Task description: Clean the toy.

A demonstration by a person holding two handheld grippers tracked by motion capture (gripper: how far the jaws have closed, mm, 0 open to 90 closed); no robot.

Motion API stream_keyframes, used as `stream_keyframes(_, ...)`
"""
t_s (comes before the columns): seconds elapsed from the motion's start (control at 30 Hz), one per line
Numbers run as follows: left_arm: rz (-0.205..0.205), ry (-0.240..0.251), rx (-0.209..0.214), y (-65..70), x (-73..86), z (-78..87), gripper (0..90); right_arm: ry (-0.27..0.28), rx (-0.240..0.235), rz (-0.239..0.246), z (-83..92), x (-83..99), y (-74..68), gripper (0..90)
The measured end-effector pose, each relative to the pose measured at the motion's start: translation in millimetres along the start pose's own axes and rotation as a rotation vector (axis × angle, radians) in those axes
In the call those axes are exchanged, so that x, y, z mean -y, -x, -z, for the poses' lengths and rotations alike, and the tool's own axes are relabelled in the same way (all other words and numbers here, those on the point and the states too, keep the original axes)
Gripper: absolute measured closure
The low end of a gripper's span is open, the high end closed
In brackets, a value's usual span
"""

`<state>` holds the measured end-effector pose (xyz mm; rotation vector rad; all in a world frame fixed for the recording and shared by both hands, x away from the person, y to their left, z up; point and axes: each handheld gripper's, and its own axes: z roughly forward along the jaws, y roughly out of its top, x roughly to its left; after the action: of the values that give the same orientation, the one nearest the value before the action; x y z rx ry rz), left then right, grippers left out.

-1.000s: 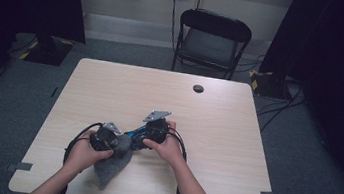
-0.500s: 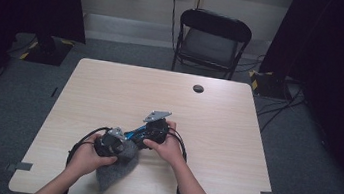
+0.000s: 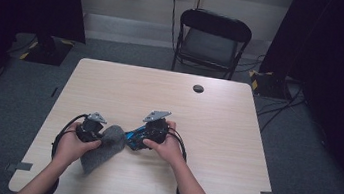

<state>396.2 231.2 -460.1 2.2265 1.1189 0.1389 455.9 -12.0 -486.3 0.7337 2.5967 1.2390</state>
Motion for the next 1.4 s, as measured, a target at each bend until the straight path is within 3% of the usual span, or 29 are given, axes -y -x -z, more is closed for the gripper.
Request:
stream_keyframes(0.13,-0.015,-0.013,0.010,4.2,-1.1,-8.9,76.8,0.006,0.000,-0.003,0.0,0.8,-0.3,6.4)
stream_keyframes(0.3,-0.064,-0.039,0.034,19.1,-5.1,-14.1,76.8,0.004,0.001,0.001,0.0,0.5,0.0,6.4)
stream_keyframes(0.73,-0.084,-0.046,0.099,31.7,-1.8,-16.3,76.9,0.004,-0.001,-0.004,0.1,0.4,-0.1,6.4)
stream_keyframes(1.03,-0.139,-0.073,0.166,56.1,-3.0,-20.4,76.8,0.000,-0.001,0.000,0.1,-0.1,0.4,6.4)
stream_keyframes(1.27,-0.140,-0.079,0.177,54.1,-1.4,-14.0,76.8,0.006,-0.003,0.000,0.1,0.7,0.5,6.3)
stream_keyframes(1.4,-0.118,-0.065,0.128,40.9,1.6,-0.6,76.8,0.007,-0.003,-0.002,0.1,0.7,0.4,6.4)
